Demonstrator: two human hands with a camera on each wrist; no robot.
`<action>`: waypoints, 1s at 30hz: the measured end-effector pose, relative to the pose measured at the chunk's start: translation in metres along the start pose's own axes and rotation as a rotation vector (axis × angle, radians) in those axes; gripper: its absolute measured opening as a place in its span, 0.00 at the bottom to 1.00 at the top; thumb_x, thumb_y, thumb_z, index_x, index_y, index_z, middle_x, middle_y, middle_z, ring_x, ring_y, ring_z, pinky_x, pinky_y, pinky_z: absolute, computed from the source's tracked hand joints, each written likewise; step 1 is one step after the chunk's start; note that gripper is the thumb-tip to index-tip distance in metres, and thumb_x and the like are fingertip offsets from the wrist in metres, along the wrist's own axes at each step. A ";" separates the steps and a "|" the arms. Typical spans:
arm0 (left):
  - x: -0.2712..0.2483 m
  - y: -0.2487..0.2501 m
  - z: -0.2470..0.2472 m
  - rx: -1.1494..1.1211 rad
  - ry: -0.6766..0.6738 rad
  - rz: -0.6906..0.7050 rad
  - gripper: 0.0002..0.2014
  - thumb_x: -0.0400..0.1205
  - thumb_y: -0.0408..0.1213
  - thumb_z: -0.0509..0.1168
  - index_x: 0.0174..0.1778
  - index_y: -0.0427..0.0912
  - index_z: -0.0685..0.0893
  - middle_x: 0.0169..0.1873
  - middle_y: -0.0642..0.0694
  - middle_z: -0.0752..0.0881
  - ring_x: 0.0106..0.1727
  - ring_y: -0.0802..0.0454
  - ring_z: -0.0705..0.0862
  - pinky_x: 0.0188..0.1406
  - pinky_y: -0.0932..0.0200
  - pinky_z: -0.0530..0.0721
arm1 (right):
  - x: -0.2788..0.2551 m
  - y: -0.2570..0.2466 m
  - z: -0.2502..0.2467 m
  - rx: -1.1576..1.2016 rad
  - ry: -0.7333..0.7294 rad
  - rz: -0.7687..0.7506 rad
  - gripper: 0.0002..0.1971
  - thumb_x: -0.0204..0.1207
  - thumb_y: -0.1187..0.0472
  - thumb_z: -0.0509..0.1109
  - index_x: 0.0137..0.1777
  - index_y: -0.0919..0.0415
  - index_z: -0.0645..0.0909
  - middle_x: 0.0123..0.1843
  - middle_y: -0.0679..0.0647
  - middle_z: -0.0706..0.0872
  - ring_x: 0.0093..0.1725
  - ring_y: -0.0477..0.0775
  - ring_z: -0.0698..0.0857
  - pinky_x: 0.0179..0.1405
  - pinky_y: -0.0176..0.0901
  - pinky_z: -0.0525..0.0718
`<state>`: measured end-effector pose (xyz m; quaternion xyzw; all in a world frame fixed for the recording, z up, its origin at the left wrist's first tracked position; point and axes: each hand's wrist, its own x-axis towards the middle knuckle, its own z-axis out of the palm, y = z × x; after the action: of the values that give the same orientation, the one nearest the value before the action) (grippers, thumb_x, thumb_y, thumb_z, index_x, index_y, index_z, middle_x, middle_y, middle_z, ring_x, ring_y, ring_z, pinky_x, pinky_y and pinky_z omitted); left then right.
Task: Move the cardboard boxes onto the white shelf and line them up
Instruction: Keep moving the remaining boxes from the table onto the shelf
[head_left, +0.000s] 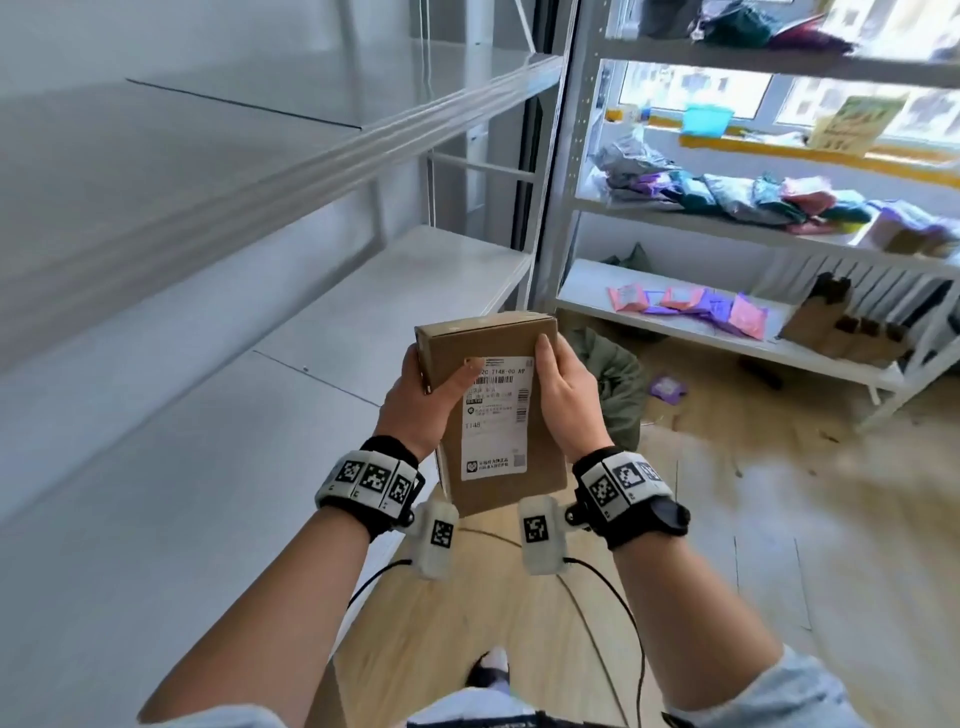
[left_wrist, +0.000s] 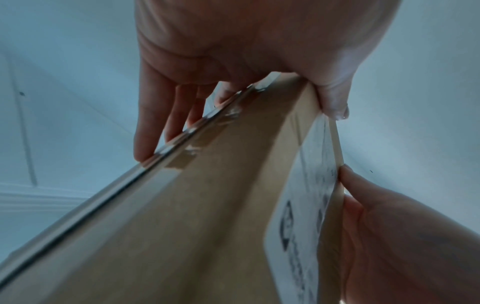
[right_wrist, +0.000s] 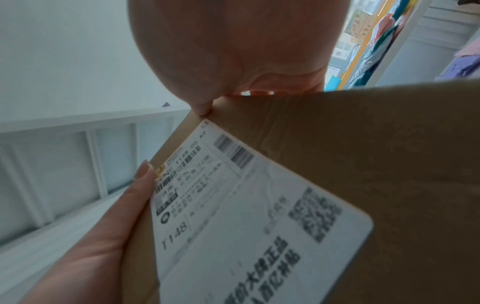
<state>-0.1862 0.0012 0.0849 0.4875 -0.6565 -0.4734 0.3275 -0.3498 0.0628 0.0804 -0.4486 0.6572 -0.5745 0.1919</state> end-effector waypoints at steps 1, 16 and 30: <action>0.023 0.004 0.006 -0.003 -0.009 0.007 0.38 0.64 0.79 0.66 0.66 0.63 0.74 0.54 0.57 0.88 0.56 0.49 0.88 0.65 0.45 0.83 | 0.023 0.004 0.000 -0.015 0.002 -0.001 0.16 0.88 0.44 0.56 0.64 0.46 0.81 0.56 0.44 0.89 0.57 0.43 0.86 0.63 0.55 0.83; 0.271 0.031 0.062 -0.052 0.043 0.015 0.42 0.57 0.79 0.67 0.66 0.66 0.73 0.51 0.64 0.86 0.56 0.55 0.87 0.64 0.49 0.84 | 0.283 0.080 0.026 -0.070 -0.007 -0.081 0.21 0.83 0.37 0.53 0.63 0.45 0.82 0.56 0.47 0.88 0.60 0.49 0.84 0.63 0.60 0.81; 0.490 0.027 0.130 0.018 0.237 0.011 0.67 0.57 0.77 0.74 0.81 0.73 0.33 0.79 0.57 0.72 0.69 0.55 0.83 0.68 0.42 0.82 | 0.529 0.169 0.066 0.018 -0.199 -0.034 0.22 0.80 0.30 0.51 0.54 0.42 0.80 0.53 0.44 0.85 0.60 0.56 0.79 0.67 0.62 0.77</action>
<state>-0.4633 -0.4229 0.0511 0.5393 -0.6202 -0.4046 0.4010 -0.6387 -0.4150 0.0455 -0.5126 0.6219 -0.5364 0.2504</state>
